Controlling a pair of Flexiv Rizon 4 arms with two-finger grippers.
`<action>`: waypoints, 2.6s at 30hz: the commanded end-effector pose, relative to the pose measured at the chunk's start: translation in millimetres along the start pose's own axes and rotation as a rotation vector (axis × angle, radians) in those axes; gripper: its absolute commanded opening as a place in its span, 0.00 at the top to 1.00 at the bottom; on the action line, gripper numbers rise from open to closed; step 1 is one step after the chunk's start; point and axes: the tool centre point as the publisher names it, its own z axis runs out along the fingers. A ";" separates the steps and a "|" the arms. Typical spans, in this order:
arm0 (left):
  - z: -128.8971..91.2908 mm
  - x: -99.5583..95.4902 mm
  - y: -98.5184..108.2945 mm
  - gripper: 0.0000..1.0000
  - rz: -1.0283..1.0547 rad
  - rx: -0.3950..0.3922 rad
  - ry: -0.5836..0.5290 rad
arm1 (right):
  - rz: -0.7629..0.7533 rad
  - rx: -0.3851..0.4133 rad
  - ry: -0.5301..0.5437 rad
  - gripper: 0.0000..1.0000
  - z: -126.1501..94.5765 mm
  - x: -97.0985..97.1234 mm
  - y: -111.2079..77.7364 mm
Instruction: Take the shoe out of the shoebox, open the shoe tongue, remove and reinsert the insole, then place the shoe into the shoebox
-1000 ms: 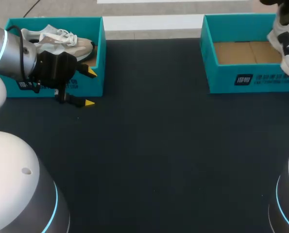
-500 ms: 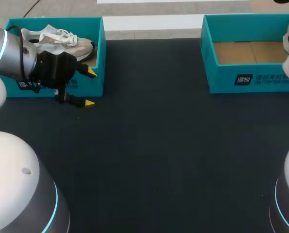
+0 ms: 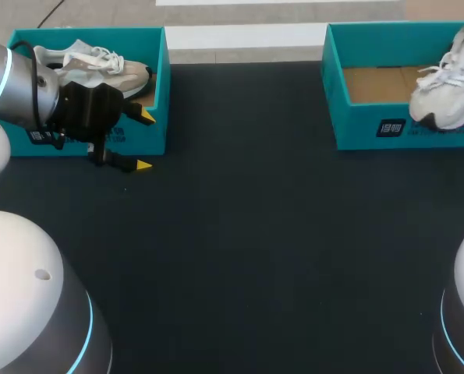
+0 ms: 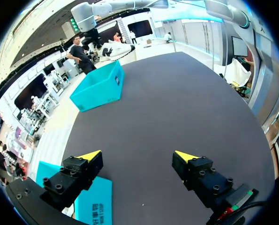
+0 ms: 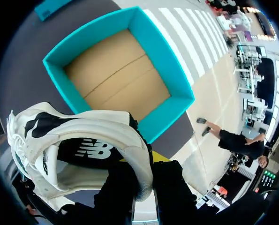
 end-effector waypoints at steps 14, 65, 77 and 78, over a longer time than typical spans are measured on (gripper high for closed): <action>-0.5 1.1 -0.6 0.00 0.000 -0.004 -0.001 | 0.788 0.047 0.043 1.00 -4.3 -1.1 -5.9; -0.5 1.1 -0.6 0.00 0.000 -0.004 -0.001 | 0.966 0.128 0.043 1.00 75.8 -8.1 2.3; -0.5 1.1 -0.6 0.00 0.000 -0.004 -0.001 | 0.973 0.145 0.041 1.00 94.5 9.0 1.2; -0.5 1.1 -0.6 0.00 0.000 -0.004 -0.001 | 0.973 0.150 0.044 1.00 96.1 11.1 0.5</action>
